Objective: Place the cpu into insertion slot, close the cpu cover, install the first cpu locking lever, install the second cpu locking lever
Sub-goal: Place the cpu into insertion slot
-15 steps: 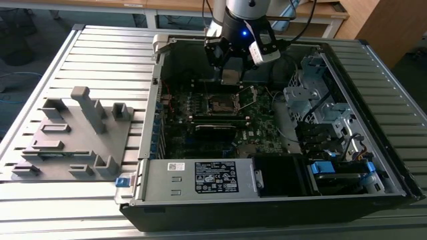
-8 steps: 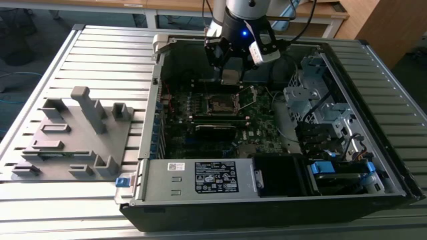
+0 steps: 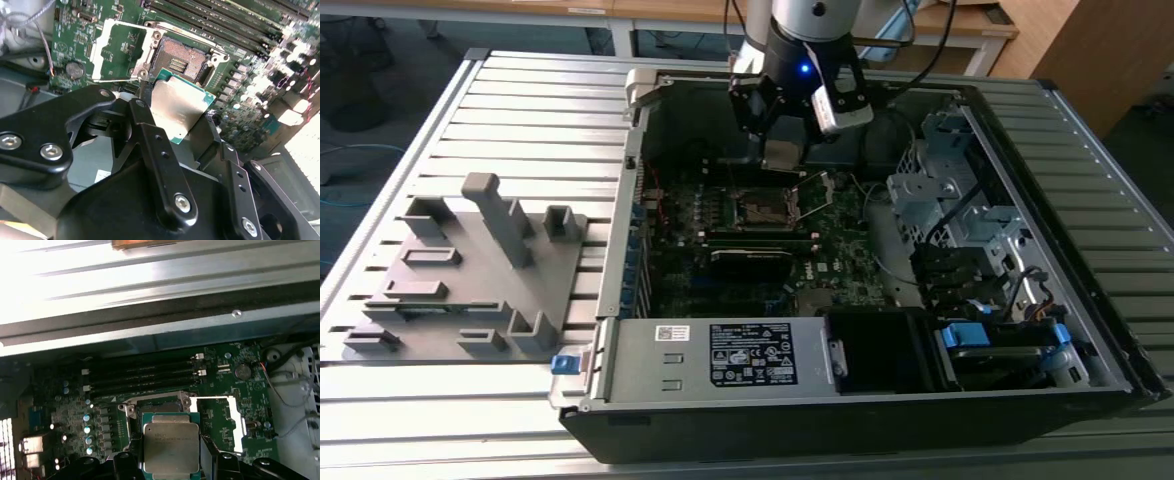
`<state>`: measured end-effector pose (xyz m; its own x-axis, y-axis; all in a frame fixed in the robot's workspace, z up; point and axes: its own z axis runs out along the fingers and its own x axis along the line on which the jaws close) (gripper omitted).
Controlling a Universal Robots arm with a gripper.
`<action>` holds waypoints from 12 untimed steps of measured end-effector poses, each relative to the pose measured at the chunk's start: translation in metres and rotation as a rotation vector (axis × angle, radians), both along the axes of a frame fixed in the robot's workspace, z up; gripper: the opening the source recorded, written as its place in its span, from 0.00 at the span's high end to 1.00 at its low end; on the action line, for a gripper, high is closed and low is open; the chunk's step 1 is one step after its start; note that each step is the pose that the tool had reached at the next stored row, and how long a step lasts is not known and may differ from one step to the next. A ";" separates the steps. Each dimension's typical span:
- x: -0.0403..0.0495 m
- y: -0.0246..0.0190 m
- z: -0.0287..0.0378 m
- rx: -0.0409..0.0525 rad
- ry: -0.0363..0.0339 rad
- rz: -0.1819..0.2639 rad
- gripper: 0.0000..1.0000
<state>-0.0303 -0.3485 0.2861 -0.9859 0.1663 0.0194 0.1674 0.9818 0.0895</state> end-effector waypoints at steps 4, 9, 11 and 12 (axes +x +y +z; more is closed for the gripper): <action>0.0000 0.0000 -0.0001 0.0003 -0.0001 -0.001 0.46; 0.0000 0.0000 -0.0003 0.0002 -0.0001 -0.027 0.46; 0.0000 0.0000 -0.0004 0.0002 -0.0001 -0.052 0.46; 0.0000 0.0000 -0.0005 0.0002 -0.0001 -0.065 0.46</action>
